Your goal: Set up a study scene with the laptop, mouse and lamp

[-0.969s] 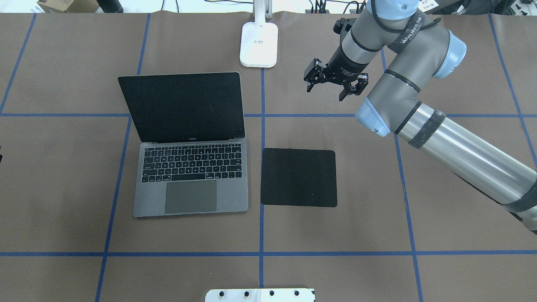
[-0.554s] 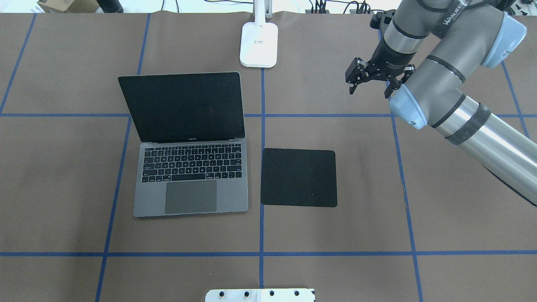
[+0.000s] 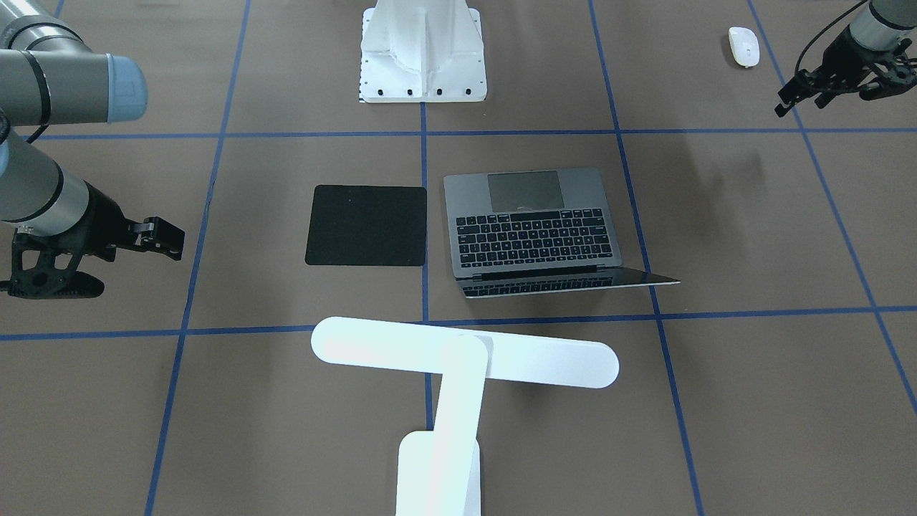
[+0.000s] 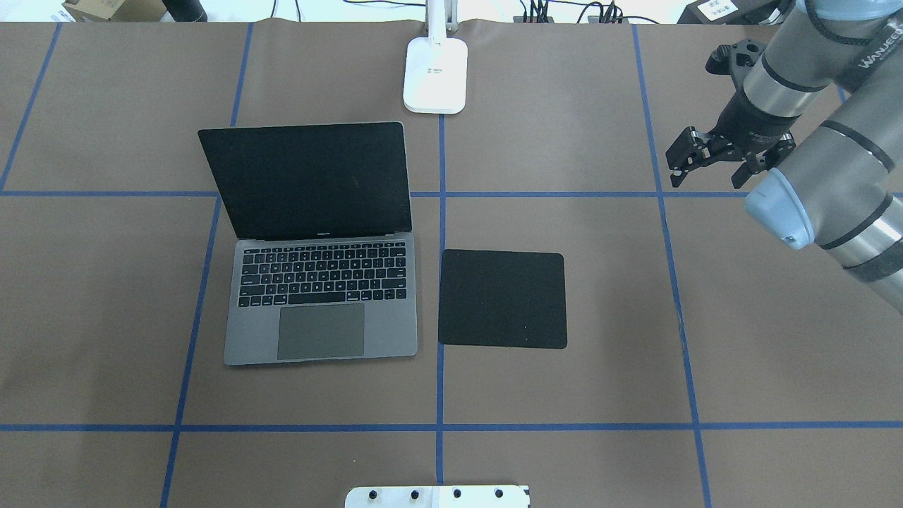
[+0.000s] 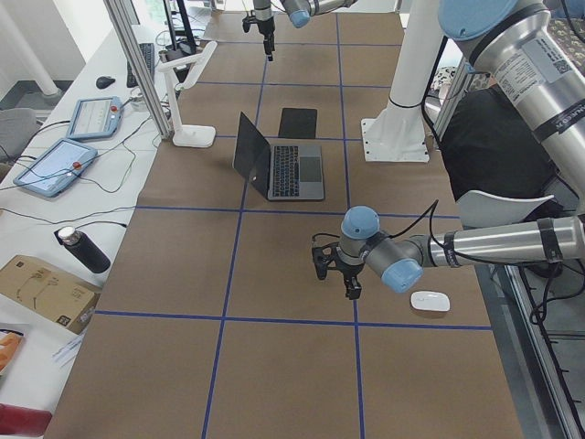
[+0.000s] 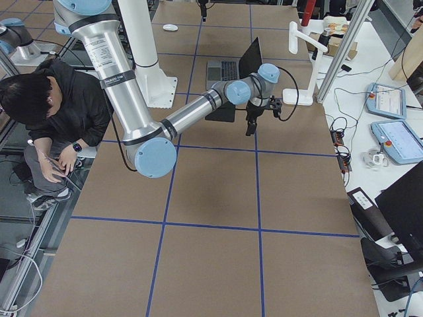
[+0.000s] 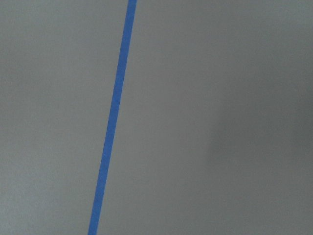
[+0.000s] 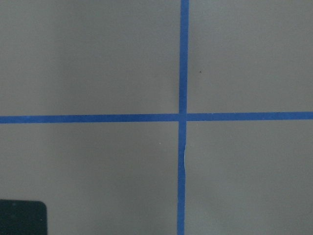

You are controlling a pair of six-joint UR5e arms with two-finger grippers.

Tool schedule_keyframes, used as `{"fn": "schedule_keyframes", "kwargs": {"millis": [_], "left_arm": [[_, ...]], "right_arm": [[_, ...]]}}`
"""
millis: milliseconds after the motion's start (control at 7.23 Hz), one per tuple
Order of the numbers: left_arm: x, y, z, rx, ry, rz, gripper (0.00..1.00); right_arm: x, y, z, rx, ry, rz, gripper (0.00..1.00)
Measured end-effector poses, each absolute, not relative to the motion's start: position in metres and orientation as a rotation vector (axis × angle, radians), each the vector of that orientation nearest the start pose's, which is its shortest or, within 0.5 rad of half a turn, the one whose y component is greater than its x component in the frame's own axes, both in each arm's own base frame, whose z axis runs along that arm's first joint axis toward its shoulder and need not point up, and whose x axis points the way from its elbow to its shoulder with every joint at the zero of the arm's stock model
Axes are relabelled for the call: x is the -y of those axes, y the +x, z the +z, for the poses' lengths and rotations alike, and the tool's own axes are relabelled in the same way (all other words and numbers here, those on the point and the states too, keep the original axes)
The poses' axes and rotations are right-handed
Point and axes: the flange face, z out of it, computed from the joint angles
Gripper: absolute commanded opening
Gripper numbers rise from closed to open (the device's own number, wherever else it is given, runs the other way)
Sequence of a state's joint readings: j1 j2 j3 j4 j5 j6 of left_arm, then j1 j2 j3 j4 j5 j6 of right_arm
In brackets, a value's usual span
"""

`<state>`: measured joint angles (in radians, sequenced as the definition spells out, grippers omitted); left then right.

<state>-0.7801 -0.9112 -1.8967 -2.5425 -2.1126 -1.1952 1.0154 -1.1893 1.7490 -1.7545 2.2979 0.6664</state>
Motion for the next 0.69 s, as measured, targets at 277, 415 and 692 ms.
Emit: {"fn": "schedule_keyframes", "kwargs": {"millis": [277,415,692], "left_arm": [[0.182,0.106,0.642,-0.803,-0.143,-0.143,1.0],[0.165,0.104,0.645,-0.794,-0.172,-0.086,1.0],[0.147,0.113,0.646,-0.778,-0.223,0.022,1.0]], "right_arm": [[0.548,-0.259,0.386,0.793,-0.116,-0.035,0.99],[0.547,-0.258,0.387,0.794,-0.115,-0.036,0.99],[0.544,-0.258,0.385,0.796,-0.112,-0.037,0.99]]}}
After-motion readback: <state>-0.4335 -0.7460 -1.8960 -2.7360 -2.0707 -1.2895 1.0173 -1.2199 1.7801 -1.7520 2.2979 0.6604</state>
